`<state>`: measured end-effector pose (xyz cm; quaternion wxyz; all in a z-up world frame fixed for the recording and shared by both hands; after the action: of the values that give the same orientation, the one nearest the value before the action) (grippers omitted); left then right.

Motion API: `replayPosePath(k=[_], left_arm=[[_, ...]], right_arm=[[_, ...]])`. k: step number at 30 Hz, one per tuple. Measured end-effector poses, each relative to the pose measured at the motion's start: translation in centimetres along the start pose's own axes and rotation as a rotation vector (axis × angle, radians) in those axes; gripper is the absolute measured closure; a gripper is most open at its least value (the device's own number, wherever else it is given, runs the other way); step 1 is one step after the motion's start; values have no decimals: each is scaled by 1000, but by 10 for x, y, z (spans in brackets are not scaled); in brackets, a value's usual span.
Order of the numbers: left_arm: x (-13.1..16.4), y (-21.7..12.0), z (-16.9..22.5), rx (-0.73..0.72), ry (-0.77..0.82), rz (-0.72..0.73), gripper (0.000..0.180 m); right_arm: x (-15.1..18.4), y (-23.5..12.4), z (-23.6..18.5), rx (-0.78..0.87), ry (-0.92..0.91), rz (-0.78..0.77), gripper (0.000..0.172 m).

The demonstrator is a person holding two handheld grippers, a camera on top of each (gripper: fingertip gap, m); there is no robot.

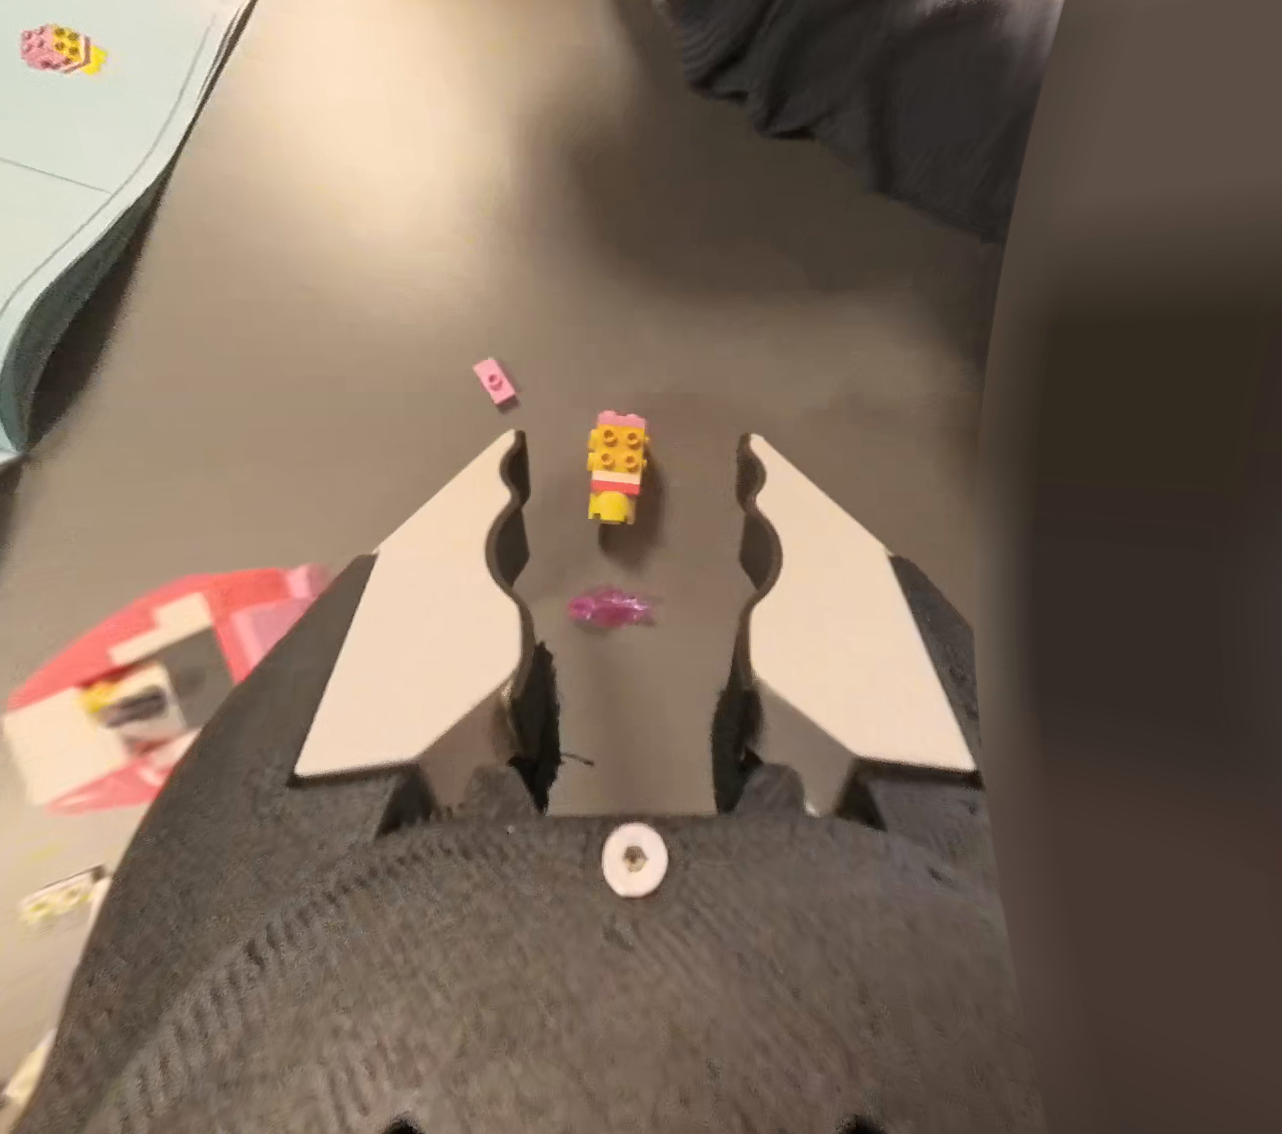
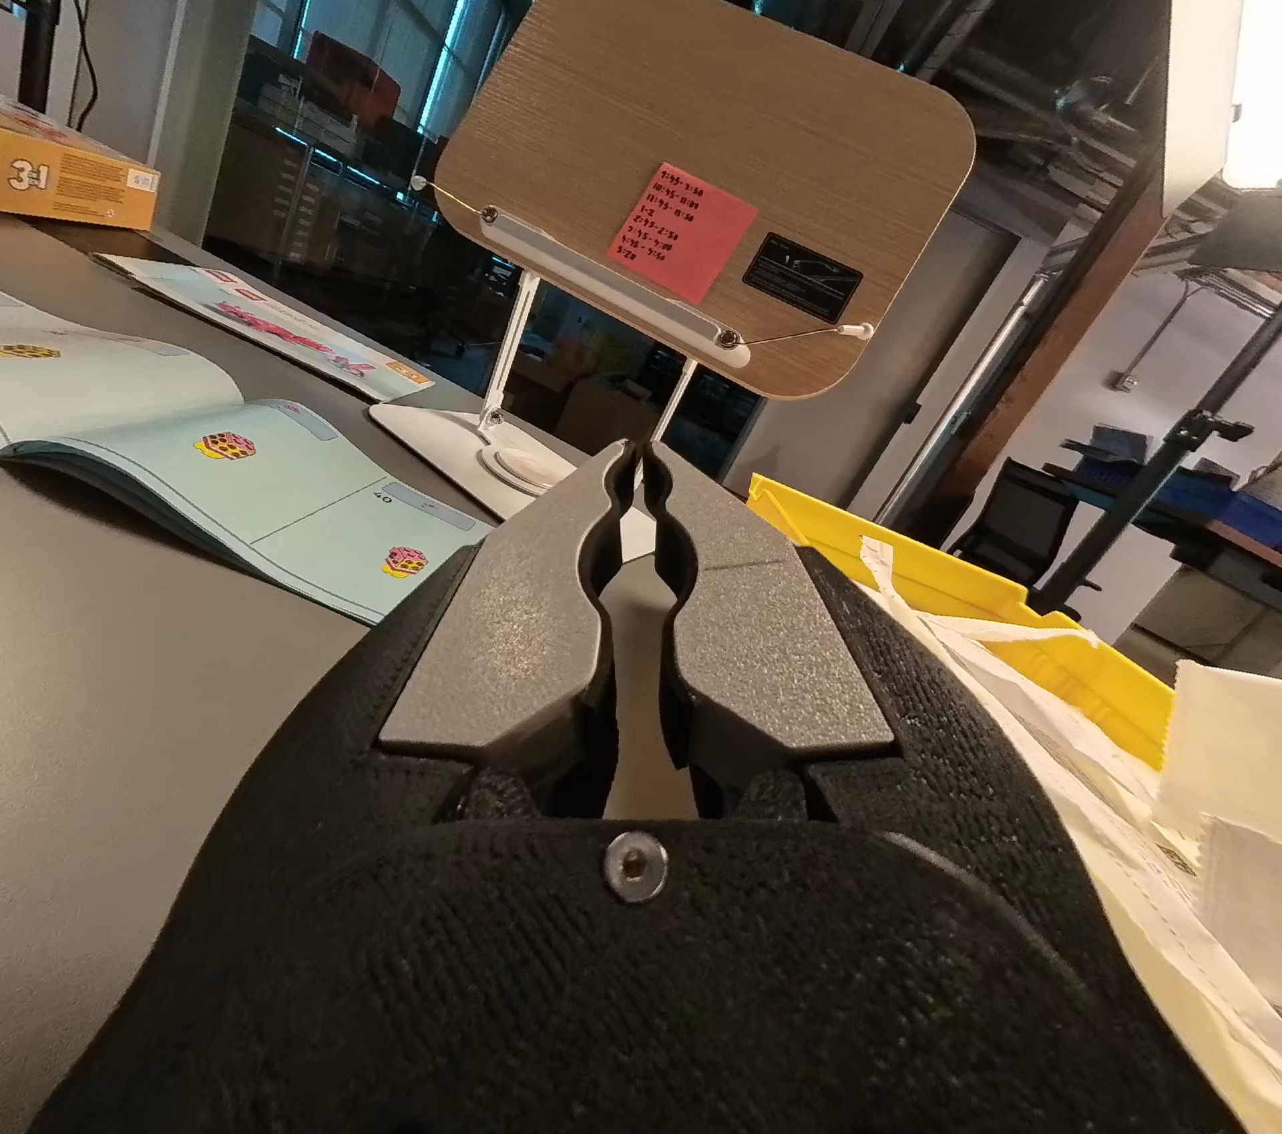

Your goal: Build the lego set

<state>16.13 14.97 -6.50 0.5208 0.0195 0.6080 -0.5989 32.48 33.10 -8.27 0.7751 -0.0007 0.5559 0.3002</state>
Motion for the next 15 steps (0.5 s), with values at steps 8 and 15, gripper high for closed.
replayPosePath(k=[8, 15], left_arm=[[33, 21, -8, -17, 23, 19, 134], [39, 26, -8, -30, 122, 51, 154]], right_arm=[[-2, 2, -18, -278, 79, -89, 172], [-22, -17, -56, -908, 222, -409, 157]])
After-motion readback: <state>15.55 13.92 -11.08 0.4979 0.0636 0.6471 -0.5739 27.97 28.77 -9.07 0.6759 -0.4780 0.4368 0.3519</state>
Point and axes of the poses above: each gripper's, where its closed fingertips meet, y out along the fingers, x out of its underside, z = x × y across the jaws, the point moved 10 cm from there along -y, back along the fingers, and after that the axes turned 12 degrees about x, right-handed, at the moved point
